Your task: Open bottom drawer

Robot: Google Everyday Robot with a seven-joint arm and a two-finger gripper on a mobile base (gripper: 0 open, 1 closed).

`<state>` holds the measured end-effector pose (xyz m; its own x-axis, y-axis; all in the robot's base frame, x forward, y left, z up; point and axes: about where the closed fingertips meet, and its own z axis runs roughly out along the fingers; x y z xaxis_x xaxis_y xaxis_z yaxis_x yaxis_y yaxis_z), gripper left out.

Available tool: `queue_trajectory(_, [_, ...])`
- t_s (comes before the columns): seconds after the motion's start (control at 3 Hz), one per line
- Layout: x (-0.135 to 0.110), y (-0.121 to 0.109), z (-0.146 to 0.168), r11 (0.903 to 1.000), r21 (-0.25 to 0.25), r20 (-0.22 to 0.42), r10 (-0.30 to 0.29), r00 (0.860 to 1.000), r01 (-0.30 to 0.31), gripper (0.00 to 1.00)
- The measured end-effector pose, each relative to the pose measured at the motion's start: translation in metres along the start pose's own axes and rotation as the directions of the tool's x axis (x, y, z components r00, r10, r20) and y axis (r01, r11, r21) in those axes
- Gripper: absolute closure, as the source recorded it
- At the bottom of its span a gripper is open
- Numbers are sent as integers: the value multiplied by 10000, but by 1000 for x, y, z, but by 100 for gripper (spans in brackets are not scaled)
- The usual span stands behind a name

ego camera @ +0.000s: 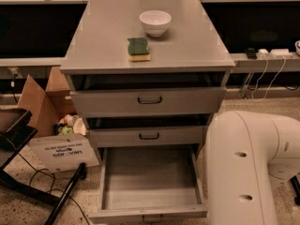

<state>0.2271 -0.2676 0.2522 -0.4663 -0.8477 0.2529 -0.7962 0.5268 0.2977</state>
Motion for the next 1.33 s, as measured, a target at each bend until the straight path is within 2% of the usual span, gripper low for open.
queue_trajectory(0.33, [-34,-24,-22,9893,927,753,-1198,9899,1126,35])
queue_trajectory(0.67, [-72,-49,-26,9614,1771,1445,-2369,9607,2104,11])
queue_trajectory(1.0, [-103,-80,-25,9202,2695,1721,-3362,9259,2840,0])
queue_trajectory(1.33, [-123,-101,-21,8922,3263,1688,-3801,9094,3123,0])
